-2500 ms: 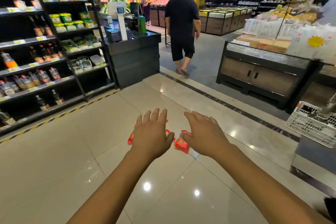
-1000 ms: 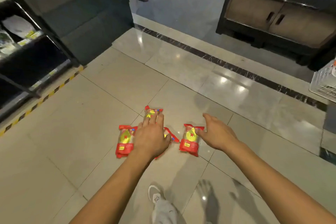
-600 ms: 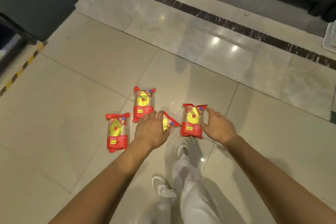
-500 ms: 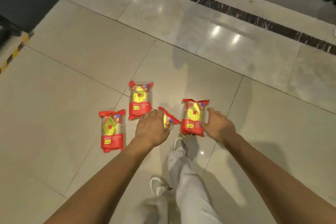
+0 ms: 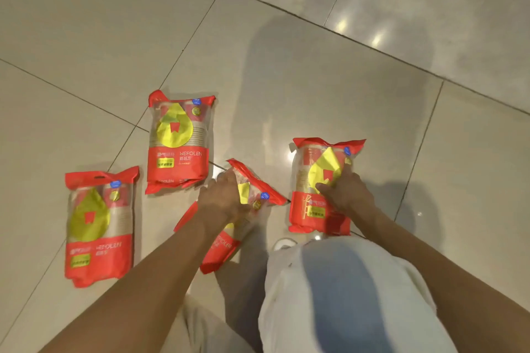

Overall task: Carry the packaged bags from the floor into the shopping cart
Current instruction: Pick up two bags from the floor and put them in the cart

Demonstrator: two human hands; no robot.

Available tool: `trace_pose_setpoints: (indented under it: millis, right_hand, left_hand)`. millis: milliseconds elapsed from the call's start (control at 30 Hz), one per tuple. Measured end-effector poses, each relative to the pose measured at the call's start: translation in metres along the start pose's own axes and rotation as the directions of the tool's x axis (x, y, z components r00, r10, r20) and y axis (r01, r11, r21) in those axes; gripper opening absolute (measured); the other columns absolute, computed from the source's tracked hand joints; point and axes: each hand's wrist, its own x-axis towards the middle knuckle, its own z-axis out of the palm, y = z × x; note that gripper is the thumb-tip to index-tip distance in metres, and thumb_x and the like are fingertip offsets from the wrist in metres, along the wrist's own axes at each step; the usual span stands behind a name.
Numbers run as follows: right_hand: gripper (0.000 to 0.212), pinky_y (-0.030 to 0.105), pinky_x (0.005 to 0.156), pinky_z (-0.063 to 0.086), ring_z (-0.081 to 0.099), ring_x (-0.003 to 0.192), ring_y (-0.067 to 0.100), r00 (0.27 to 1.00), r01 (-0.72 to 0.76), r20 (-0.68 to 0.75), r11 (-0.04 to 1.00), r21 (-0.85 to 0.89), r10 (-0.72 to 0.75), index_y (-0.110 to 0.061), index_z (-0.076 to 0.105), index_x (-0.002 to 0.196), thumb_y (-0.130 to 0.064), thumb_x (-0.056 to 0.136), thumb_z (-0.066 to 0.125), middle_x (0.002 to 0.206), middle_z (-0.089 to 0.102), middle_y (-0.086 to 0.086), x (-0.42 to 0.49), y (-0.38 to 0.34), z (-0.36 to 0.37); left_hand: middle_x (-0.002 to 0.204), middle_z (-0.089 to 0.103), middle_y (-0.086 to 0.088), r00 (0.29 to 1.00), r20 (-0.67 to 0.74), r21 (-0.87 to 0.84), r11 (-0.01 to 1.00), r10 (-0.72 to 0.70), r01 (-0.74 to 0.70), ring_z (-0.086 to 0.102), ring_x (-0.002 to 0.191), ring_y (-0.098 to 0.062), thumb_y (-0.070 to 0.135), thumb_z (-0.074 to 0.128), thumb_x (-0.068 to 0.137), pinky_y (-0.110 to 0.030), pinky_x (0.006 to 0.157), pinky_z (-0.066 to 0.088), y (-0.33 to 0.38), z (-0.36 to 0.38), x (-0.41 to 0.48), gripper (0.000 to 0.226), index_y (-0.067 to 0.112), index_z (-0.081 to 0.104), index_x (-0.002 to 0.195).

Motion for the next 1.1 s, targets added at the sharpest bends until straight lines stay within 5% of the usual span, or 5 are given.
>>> trace_pose_setpoints:
  millis: [233,300,567,733,1100]
  right_hand:
    - [0.103,0.040,0.090,0.048,0.055,0.107,0.024,0.996,-0.061,-0.032,0.873,0.483,0.088,-0.015,0.031,0.145,-0.040,0.068,0.094,0.130,0.055,0.005,0.061,0.038,0.032]
    - [0.102,0.042,0.088,0.052,0.061,0.105,0.023,0.991,-0.121,0.024,0.820,0.560,0.130,-0.015,0.041,0.137,-0.040,0.056,0.099,0.122,0.059,0.002,0.062,0.040,0.033]
    - [0.096,0.054,0.090,0.054,0.061,0.107,0.032,0.981,0.093,-0.193,0.883,0.461,-0.002,-0.013,0.049,0.122,-0.050,0.043,0.090,0.113,0.058,0.008,-0.006,-0.003,0.016]
    - [0.083,0.051,0.087,0.057,0.063,0.104,0.024,0.957,0.231,-0.279,0.803,0.550,-0.083,-0.026,0.045,0.119,-0.044,0.054,0.094,0.117,0.056,0.001,-0.146,-0.067,-0.124]
    - [0.084,0.049,0.090,0.057,0.063,0.107,0.017,0.745,0.651,-0.522,0.619,0.439,-0.414,-0.041,0.039,0.115,-0.055,0.048,0.087,0.121,0.058,-0.005,-0.544,-0.259,-0.430]
  left_hand:
    - [0.135,0.055,-0.013,0.996,0.068,-0.282,0.957,-0.050,0.068,0.054,0.127,-0.035,0.052,0.094,0.059,-0.044,0.099,0.049,-0.040,0.038,0.062,0.120,0.029,0.030,0.157]
    - [0.119,0.060,-0.010,0.992,0.087,-0.366,0.924,-0.087,0.113,0.062,0.115,-0.032,0.055,0.097,0.048,-0.041,0.090,0.053,-0.043,0.038,0.061,0.104,0.026,0.046,0.134]
    - [0.099,0.073,0.002,0.968,-0.138,-0.676,0.735,-0.208,0.061,0.071,0.088,-0.019,0.063,0.085,0.038,-0.043,0.082,0.060,-0.048,0.036,0.012,0.080,0.025,0.068,0.106]
    - [0.110,0.068,0.006,0.888,-0.320,-0.855,0.505,-0.331,-0.119,0.066,0.098,-0.020,0.038,0.093,0.068,-0.039,0.088,0.054,-0.013,-0.129,-0.147,0.071,0.027,0.055,0.127]
    - [0.119,0.069,0.006,0.603,-0.610,-0.792,0.418,-0.515,-0.444,0.069,0.105,-0.020,0.063,0.089,0.053,-0.048,0.092,0.059,-0.032,-0.447,-0.562,0.087,0.034,0.053,0.127]
